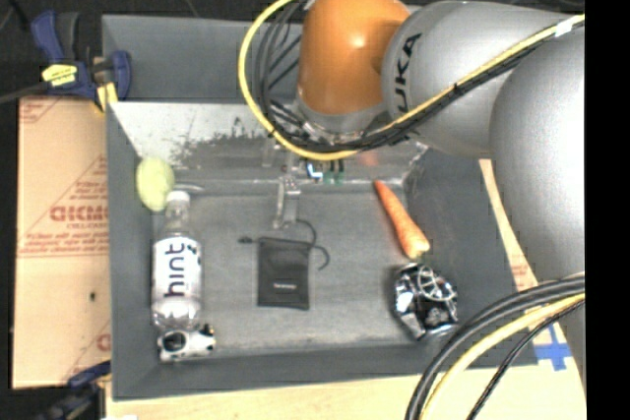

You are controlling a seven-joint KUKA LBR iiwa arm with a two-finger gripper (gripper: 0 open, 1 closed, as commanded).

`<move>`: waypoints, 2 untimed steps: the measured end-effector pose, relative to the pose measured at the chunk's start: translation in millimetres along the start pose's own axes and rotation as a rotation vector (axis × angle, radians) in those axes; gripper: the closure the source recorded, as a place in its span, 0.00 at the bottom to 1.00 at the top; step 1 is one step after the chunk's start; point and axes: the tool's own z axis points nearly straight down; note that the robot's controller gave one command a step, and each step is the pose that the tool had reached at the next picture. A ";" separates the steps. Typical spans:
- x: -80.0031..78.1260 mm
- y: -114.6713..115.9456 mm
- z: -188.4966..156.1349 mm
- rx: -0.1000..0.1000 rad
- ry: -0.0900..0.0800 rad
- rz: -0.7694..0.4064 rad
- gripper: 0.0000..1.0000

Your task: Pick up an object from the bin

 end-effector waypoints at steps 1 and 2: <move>-1.4 -0.3 -5.4 -0.001 -0.008 0.001 0.00; 9.7 -11.4 7.5 0.000 -0.008 -0.026 0.00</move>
Offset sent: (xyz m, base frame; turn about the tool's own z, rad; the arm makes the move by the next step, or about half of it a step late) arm -0.0232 -0.0239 -0.0238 -0.0544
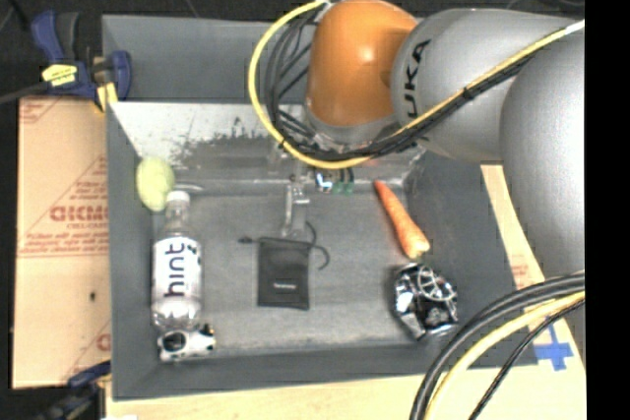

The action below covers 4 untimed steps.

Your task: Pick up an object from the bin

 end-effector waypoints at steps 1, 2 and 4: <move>7.4 -17.2 14.6 -0.001 -0.002 0.039 0.00; 8.7 -24.8 71.9 -0.001 -0.009 0.049 0.00; 34.2 -33.0 85.2 -0.002 -0.004 0.183 1.00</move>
Offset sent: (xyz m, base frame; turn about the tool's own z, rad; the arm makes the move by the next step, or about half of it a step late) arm -0.0118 -0.0282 -0.0960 0.0488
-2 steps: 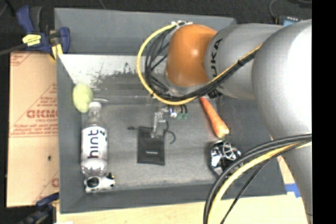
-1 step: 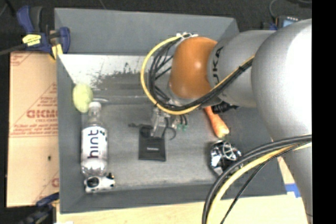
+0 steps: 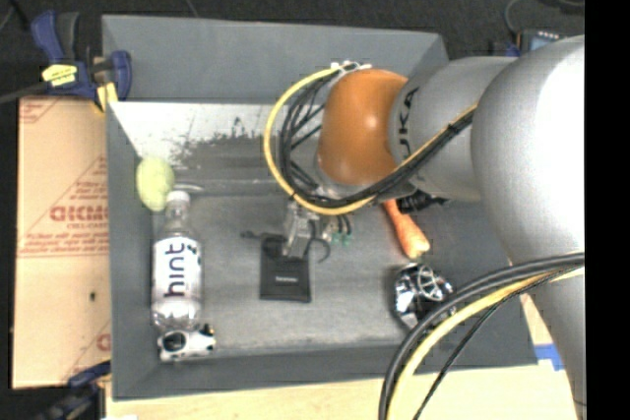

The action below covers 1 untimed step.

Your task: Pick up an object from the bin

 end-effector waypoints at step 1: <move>3.7 4.9 -87.6 -0.001 -0.004 0.011 1.00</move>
Offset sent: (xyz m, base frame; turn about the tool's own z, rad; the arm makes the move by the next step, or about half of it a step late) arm 0.0000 0.0000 0.0000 0.0000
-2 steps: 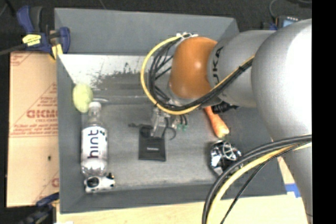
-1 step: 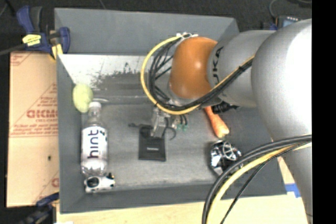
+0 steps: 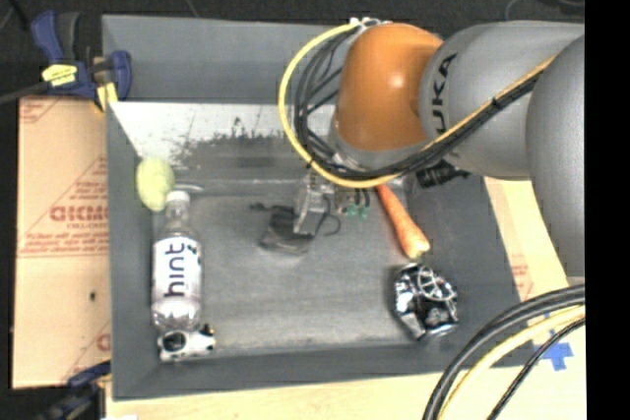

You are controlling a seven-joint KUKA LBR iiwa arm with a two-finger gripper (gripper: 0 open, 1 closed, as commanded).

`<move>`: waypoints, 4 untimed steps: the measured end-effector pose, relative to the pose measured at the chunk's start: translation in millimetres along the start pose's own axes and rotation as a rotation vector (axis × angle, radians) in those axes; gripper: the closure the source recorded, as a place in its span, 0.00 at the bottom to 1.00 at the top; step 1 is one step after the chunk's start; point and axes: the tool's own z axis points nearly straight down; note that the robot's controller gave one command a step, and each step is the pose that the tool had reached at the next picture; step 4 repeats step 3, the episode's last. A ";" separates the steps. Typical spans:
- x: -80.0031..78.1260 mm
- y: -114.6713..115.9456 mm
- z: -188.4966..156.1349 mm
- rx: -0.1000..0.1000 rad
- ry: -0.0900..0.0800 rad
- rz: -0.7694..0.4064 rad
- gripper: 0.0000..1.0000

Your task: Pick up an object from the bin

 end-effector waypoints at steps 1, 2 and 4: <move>0.0 0.0 0.0 0.000 0.000 0.000 1.00; 3.6 2.6 -174.9 -0.002 -0.011 -0.001 1.00; 4.1 2.4 -173.0 -0.001 -0.007 -0.001 1.00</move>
Offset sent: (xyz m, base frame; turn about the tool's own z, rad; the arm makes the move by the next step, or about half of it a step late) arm -0.0072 0.0036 0.1703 0.0057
